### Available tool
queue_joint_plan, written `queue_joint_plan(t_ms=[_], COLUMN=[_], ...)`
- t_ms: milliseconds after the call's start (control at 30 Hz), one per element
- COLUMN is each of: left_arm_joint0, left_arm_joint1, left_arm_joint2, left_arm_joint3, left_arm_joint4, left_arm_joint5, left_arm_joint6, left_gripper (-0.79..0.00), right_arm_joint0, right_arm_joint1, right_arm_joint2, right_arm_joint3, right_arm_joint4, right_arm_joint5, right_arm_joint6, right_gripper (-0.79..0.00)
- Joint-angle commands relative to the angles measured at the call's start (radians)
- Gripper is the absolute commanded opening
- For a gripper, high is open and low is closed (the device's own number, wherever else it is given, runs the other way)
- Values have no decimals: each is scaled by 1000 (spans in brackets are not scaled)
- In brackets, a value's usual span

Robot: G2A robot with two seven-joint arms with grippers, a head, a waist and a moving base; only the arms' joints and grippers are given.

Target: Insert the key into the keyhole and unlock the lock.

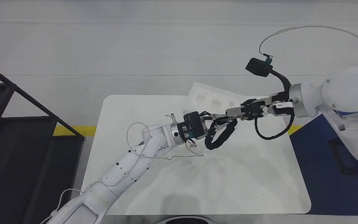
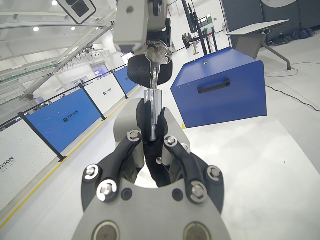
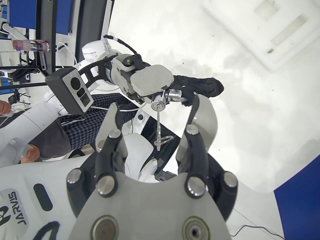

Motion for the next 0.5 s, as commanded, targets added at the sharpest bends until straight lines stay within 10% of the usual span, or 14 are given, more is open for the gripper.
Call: queue_joint_plan(t_ms=[0,467], left_arm_joint0=[-3,2], left_arm_joint1=[-1,31], left_arm_joint2=[-5,-143], left_arm_joint3=[8,-12], left_arm_joint4=[-5,-79], left_arm_joint5=[-5,-172], left_arm_joint6=[1,-108], left_gripper=[-785,-785], right_arm_joint0=[-3,-79], right_arm_joint1=[0,10], right_arm_joint2=[14,111], right_arm_joint3=[11,130], right_arm_joint4=[17,163], right_arm_joint5=[-34,-686], right_arm_joint6=[-19,51], right_gripper=[0,0])
